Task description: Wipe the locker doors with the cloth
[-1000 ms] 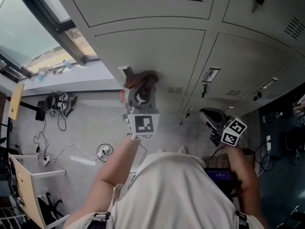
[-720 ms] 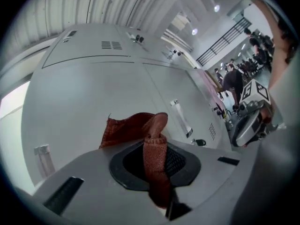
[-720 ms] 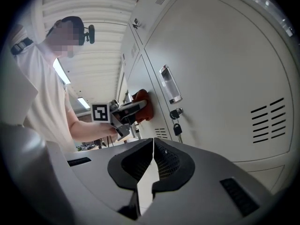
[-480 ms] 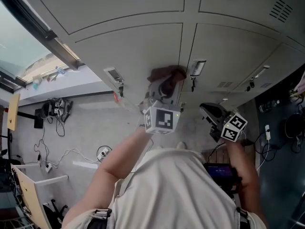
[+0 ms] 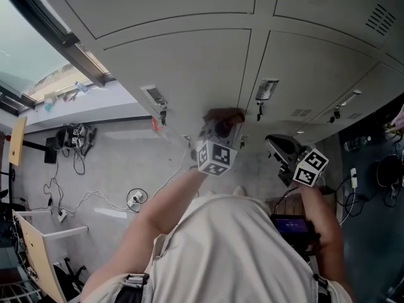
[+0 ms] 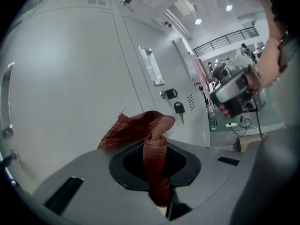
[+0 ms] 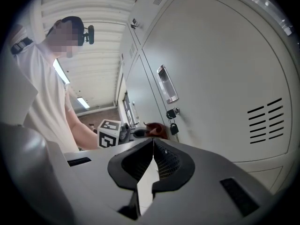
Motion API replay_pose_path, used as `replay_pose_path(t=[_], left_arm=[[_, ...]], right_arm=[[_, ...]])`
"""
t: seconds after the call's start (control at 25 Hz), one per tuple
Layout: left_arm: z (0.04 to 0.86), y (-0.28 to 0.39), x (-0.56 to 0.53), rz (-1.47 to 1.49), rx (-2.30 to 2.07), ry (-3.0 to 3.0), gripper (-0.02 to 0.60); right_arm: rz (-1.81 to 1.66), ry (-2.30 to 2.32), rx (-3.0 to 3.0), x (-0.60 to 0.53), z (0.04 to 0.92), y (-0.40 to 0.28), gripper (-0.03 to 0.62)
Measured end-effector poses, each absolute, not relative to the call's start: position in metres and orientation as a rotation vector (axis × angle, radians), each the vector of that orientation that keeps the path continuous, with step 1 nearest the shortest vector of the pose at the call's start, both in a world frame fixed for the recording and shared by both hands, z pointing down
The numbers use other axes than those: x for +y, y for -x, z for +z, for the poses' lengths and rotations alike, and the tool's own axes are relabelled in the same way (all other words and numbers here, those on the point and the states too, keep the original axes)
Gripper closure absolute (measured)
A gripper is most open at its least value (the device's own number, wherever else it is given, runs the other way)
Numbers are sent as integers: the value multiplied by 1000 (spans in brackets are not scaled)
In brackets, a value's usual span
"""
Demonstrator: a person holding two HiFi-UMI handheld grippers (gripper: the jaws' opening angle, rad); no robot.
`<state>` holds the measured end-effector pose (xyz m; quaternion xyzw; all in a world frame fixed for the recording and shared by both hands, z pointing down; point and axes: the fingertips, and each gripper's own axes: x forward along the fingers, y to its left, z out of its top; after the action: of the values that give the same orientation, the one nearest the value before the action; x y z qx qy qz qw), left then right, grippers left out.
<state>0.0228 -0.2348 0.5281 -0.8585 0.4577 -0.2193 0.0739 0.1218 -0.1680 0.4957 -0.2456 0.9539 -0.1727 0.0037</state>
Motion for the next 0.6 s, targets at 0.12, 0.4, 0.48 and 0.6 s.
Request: replay_pose_path(t=[0.12,0.4,0.48,0.6], left_arm=[[556,0,-235,-743,1434,2576,540],[498,33,-230,-490,1548,2445,540],[457,38,-229,-339,1588,2406,540],[427,68,-228,-196,1776,2372,540]], right_arm=[[-541,766,2993,-169,495,-121,576],[-544,738,3007,-172,497,-112,577],[-540,717,3014,-173,497,-106,577],[-535,698,3018,-173,495,-99,577]])
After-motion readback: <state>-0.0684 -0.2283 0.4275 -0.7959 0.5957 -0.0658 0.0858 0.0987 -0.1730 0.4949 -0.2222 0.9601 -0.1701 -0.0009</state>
